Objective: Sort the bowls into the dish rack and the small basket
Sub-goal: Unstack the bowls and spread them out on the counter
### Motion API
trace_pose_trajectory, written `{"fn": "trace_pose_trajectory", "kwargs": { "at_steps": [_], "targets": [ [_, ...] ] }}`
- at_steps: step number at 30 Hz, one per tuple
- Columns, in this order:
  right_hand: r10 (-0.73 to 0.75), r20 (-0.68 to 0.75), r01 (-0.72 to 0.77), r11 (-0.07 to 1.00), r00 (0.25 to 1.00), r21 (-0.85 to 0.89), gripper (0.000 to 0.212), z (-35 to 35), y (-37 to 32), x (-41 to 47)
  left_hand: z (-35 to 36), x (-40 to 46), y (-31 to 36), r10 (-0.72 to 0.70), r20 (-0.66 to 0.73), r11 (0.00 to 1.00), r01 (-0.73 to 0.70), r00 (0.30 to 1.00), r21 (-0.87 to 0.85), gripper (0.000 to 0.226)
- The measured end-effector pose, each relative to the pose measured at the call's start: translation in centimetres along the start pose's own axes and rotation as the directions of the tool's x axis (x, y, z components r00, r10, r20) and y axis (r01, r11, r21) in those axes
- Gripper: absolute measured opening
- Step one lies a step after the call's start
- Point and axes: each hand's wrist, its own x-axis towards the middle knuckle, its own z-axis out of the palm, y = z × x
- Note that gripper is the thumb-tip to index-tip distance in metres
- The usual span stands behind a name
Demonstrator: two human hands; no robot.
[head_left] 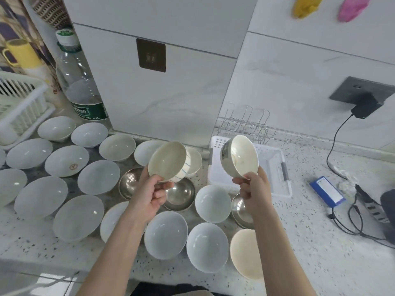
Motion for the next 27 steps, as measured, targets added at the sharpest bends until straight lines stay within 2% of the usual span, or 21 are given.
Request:
{"fn": "trace_pose_trajectory", "kwargs": {
  "at_steps": [7,12,16,20,27],
  "targets": [
    [-0.089,-0.168,0.105,0.991,0.982,0.085,0.052,-12.1,0.3,-1.6,6.4,-2.7,-6.3,-0.027,0.004,0.998,0.027,1.0,0.065,0.037],
    [-0.08,-0.269,0.081,0.997,0.96,-0.007,0.053,-19.0,2.4,-1.9,9.5,-4.8,-10.5,-0.068,0.009,0.991,0.066,0.998,0.114,0.044],
    [-0.045,-0.267,0.008,0.99,0.963,-0.138,0.063,-21.7,4.2,-1.3,11.0,-5.9,-13.1,-0.064,-0.015,0.99,0.066,0.998,0.122,0.049],
    [-0.019,-0.201,-0.032,0.969,0.979,-0.246,0.07,-22.5,5.3,-0.4,11.4,-6.1,-15.0,-0.071,-0.027,0.985,0.075,0.997,0.156,0.051],
    [0.018,-0.1,-0.05,0.943,0.995,-0.33,0.07,-22.9,5.5,1.7,12.3,-6.0,-16.9,-0.081,-0.026,0.964,0.085,0.996,0.252,0.055]
  ]
}}
